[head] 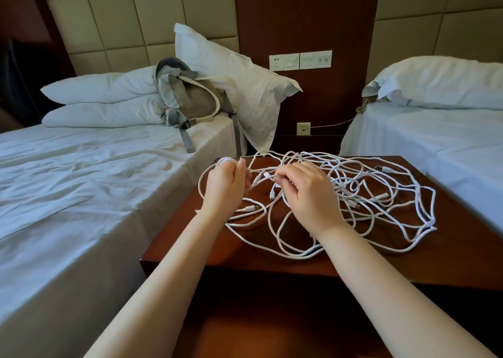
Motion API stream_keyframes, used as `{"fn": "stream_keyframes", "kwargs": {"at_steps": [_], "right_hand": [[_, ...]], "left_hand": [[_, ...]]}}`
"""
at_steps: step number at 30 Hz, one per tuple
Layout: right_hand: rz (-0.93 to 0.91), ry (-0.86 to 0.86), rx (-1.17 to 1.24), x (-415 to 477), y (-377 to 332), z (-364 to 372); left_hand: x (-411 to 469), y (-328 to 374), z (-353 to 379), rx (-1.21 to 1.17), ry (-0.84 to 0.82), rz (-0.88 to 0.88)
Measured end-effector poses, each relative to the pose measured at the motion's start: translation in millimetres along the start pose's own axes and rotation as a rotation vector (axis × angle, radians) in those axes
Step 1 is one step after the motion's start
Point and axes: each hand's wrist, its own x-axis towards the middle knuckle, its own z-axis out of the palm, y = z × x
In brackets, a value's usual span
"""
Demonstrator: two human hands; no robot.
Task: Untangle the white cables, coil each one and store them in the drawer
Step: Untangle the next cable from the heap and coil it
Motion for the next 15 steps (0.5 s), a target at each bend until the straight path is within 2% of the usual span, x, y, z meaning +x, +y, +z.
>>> {"fn": "stream_keyframes", "kwargs": {"at_steps": [3,8,12,15], "right_hand": [[-0.009,0.031,0.006,1,0,-1],[-0.006,0.039,-0.011,2,1,-1],[0.016,0.050,0.028,1,2,-2],[0.042,0.063,0.036,1,2,-1]], "left_hand": [[-2,6,6,-0.009,-0.138,-0.032],[-5,16,6,-0.344,-0.514,-0.370],[-2,15,-1,-0.642,-0.853,-0.471],[-4,18,-6,-0.729,-1.022,-0.486]]}}
